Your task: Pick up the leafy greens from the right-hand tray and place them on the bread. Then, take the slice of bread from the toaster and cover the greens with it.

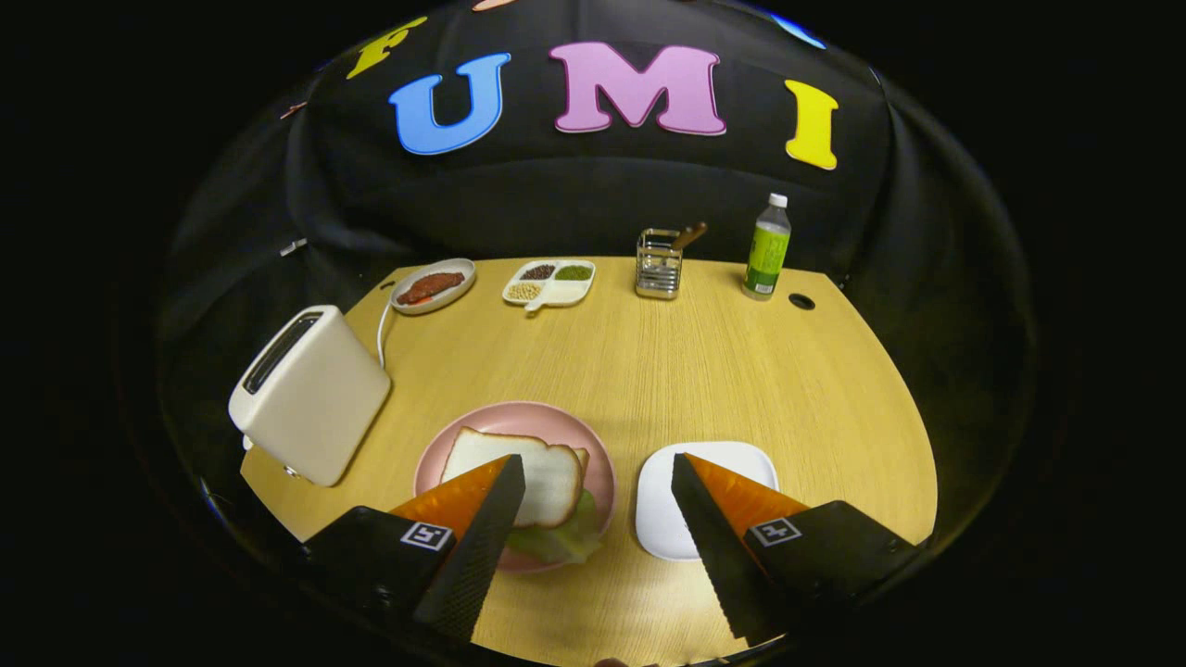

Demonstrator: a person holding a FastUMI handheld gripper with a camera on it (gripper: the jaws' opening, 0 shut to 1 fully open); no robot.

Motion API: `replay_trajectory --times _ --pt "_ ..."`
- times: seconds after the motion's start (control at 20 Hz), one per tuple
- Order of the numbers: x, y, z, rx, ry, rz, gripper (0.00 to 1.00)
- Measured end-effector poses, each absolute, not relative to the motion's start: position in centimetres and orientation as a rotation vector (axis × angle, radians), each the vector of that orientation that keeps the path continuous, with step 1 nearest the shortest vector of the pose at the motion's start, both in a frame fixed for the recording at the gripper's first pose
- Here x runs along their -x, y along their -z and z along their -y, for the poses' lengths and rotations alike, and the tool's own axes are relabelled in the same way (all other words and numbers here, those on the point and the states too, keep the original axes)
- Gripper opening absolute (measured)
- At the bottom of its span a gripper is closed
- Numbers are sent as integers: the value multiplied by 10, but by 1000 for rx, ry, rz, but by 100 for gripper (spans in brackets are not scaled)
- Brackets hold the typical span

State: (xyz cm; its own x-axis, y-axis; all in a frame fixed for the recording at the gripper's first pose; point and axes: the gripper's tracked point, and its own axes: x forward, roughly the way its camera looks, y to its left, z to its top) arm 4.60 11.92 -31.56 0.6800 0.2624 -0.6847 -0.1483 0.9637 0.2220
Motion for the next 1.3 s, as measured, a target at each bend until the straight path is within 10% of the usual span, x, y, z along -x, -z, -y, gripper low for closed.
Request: replay_trajectory --times 0.65,1.3 --pt "-67 108 -119 -137 -252 -291 99" --pt "-58 86 -120 -127 -261 -225 99"
